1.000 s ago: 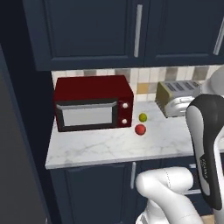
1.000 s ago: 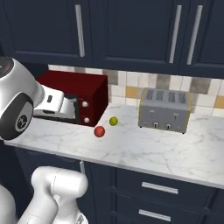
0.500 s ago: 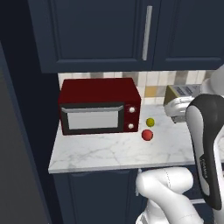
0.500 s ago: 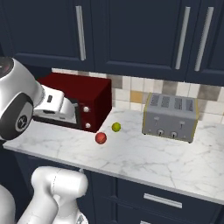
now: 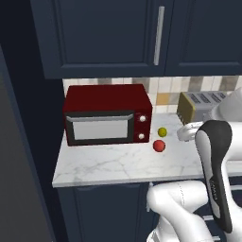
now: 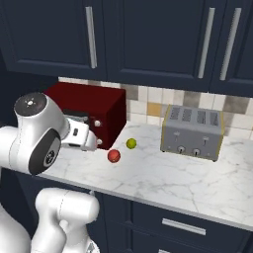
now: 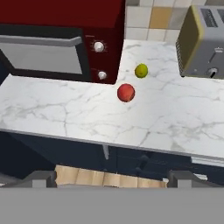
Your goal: Place the liquor on the top shelf of the fridge to keep it out of children's reach, and place the onion and pear on lower shelves for easy access.
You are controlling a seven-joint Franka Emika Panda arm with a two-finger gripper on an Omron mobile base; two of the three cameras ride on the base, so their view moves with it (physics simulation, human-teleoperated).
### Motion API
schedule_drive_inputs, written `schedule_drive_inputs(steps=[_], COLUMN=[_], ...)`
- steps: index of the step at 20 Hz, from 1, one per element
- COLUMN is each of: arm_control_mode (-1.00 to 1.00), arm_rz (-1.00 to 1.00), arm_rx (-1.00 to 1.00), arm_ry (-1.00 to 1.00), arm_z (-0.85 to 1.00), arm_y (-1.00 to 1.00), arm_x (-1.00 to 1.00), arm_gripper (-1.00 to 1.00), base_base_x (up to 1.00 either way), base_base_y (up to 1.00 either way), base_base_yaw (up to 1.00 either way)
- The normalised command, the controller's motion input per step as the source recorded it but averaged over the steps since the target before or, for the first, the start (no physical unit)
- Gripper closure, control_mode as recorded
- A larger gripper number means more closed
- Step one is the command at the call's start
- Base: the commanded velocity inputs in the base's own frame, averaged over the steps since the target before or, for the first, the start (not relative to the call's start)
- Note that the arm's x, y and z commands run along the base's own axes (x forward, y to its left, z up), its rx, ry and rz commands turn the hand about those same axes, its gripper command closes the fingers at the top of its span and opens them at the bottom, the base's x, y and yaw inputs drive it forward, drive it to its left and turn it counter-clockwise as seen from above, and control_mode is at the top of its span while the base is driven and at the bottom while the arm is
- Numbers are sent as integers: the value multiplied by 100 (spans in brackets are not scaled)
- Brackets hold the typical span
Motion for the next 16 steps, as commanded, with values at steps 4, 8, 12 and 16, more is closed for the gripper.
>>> schedule_drive_inputs(steps=[4, 8, 12, 16], arm_control_mode=[-100, -100, -100, -100], arm_rz=[0, 0, 0, 0], arm_rx=[0, 0, 0, 0], arm_ry=[0, 10, 21, 17], arm_z=[-69, -35, -15, -14], arm_y=[-19, -2, 0, -1], arm_x=[32, 30, 32, 31], arm_gripper=[-100, -100, -100, -100], base_base_x=[0, 0, 0, 0], base_base_y=[0, 0, 0, 0], base_base_yaw=[0, 0, 0, 0])
